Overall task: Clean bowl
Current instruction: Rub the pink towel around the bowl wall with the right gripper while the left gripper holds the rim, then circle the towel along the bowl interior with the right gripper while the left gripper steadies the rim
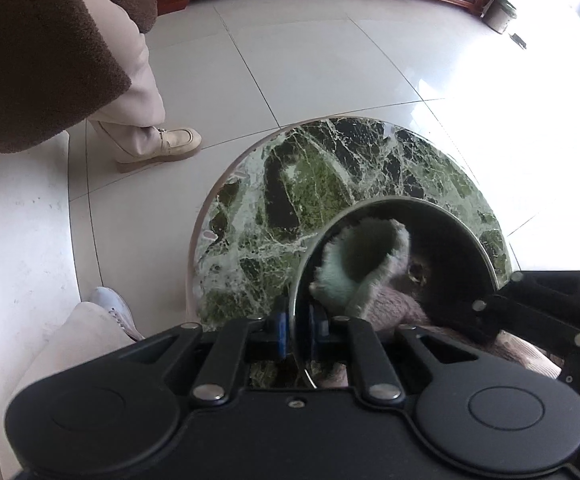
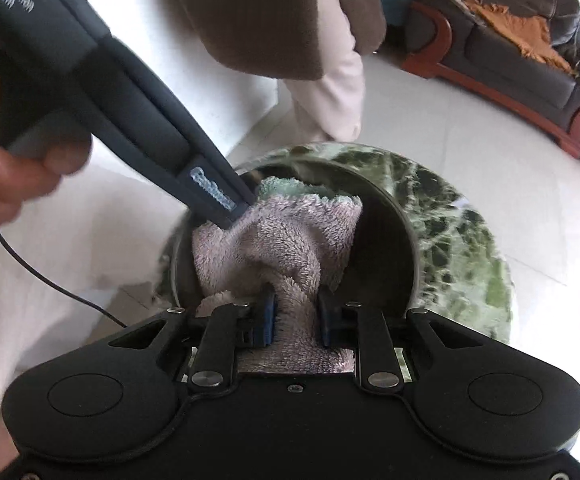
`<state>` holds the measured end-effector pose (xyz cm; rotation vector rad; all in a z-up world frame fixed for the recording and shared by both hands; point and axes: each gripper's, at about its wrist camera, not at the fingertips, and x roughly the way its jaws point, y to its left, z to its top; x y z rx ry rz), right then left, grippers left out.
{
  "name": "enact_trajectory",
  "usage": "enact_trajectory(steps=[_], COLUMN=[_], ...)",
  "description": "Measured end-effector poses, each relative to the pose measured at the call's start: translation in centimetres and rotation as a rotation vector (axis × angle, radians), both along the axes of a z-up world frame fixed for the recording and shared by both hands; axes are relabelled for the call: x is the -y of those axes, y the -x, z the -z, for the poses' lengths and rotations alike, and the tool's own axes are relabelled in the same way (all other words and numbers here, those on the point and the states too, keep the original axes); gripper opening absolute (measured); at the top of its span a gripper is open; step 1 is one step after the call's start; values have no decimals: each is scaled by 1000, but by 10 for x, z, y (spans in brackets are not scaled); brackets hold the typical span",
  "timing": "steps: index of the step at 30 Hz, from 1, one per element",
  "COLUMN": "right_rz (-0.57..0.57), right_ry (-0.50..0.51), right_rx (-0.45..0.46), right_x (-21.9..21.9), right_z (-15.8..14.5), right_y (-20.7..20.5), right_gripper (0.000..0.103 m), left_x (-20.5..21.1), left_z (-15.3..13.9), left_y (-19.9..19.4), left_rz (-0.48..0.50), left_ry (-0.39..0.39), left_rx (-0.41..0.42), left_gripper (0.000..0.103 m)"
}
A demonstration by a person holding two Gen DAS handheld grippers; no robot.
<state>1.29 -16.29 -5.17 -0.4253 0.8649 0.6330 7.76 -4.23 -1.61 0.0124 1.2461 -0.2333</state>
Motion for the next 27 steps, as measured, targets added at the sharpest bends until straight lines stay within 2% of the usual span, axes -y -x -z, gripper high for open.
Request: enact_trajectory(steps=[2, 6, 12, 18, 27], right_rz=[17, -3, -28, -64, -118], right_ry=[-6, 69, 57, 68, 81], right_rx=[-8, 43, -35, -44, -52], right_x=[2, 4, 5, 0, -9], right_z=[-1, 0, 4, 5, 5], right_y=[-1, -16, -2, -3, -7], right_gripper=[20, 20, 20, 20, 20], left_x=[-1, -3, -4, -2, -5], left_z=[0, 1, 1, 0, 1], left_y=[0, -1, -3, -3, -4], left_rz=[-2, -5, 6, 60, 72], left_ry=[4, 13, 26, 10, 30], left_rx=[-3, -10, -15, -9, -9], left_gripper=[10, 9, 9, 9, 10])
